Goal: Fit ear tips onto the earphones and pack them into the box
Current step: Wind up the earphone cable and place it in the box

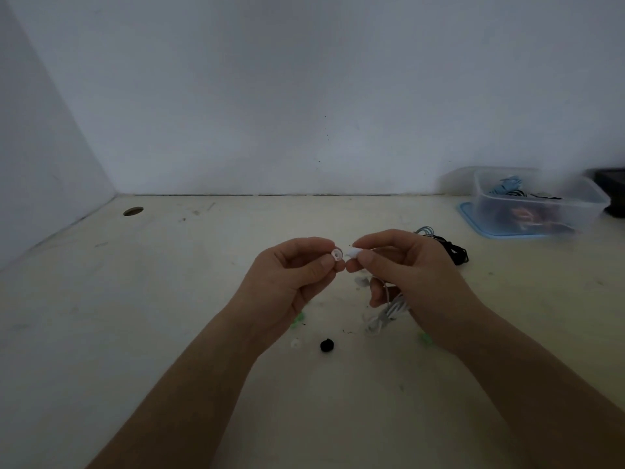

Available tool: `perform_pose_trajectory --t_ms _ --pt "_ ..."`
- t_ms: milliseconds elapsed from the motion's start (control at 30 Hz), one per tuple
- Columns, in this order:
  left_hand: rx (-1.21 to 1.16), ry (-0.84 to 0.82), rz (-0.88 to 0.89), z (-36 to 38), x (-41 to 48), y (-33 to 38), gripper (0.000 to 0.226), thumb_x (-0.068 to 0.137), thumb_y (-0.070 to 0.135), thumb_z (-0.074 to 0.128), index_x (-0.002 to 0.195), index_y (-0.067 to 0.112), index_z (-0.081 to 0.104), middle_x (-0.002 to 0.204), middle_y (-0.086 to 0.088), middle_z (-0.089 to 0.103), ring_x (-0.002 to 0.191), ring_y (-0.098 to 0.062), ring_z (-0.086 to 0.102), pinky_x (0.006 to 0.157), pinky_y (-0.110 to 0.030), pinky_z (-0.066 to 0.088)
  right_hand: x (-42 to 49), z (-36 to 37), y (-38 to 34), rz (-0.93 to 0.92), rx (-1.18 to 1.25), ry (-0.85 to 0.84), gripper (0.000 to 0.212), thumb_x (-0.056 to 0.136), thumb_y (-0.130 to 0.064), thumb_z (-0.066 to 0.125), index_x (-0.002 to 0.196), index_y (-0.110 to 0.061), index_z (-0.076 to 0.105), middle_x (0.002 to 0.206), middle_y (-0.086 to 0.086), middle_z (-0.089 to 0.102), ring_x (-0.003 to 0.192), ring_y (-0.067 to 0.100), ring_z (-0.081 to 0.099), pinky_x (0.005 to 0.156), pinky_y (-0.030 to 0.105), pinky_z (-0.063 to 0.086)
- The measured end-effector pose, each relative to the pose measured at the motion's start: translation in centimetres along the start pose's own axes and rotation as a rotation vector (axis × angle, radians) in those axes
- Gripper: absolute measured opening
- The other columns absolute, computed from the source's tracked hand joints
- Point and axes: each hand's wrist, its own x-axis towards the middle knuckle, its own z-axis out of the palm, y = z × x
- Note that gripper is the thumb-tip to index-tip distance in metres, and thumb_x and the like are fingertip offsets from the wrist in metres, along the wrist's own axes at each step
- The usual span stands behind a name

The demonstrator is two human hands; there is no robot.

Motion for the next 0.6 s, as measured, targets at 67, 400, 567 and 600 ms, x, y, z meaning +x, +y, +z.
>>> perform_pose_trajectory --t_ms 67,400,567,600 --pt "0.015 -0.003 0.002 0.12 -0.07 -0.07 0.02 0.07 0.001 0.069 0.089 0.005 0.074 0.092 -0.016 0.075 0.083 -0.02 0.073 0.071 -0.02 0.057 -0.05 -0.01 -0.01 -0.025 -0.015 -0.004 0.01 0.089 -0.007 0.068 0.098 -0.007 0.074 0.08 0.007 0.074 0.048 0.017 0.054 0.052 0.029 0.053" --pt "0.056 -0.022 0.017 0.54 -0.21 -0.15 0.025 0.07 0.002 0.069 0.095 0.002 0.071 0.094 -0.016 0.075 0.085 -0.023 0.073 0.075 -0.022 0.058 -0.3 -0.04 -0.16 -0.058 -0.071 0.007 0.011 0.085 -0.013 0.073 0.094 -0.01 0.077 0.068 0.0 0.07 0.052 0.018 0.053 0.054 0.03 0.055" --pt "0.072 -0.021 0.018 0.55 -0.26 -0.14 0.025 0.07 0.003 0.068 0.094 0.002 0.072 0.095 -0.017 0.075 0.086 -0.023 0.074 0.073 -0.021 0.058 -0.19 -0.31 -0.13 -0.065 -0.119 0.019 0.013 0.085 -0.013 0.072 0.097 -0.01 0.076 0.068 0.004 0.07 0.053 0.018 0.056 0.055 0.028 0.055" --pt "0.072 -0.019 0.016 0.51 -0.26 -0.11 0.024 0.07 0.002 0.068 0.094 0.003 0.072 0.095 -0.017 0.075 0.086 -0.023 0.074 0.072 -0.021 0.058 -0.15 -0.38 -0.11 -0.064 -0.124 0.019 0.012 0.086 -0.013 0.072 0.097 -0.01 0.076 0.069 0.004 0.07 0.053 0.018 0.057 0.055 0.028 0.055"
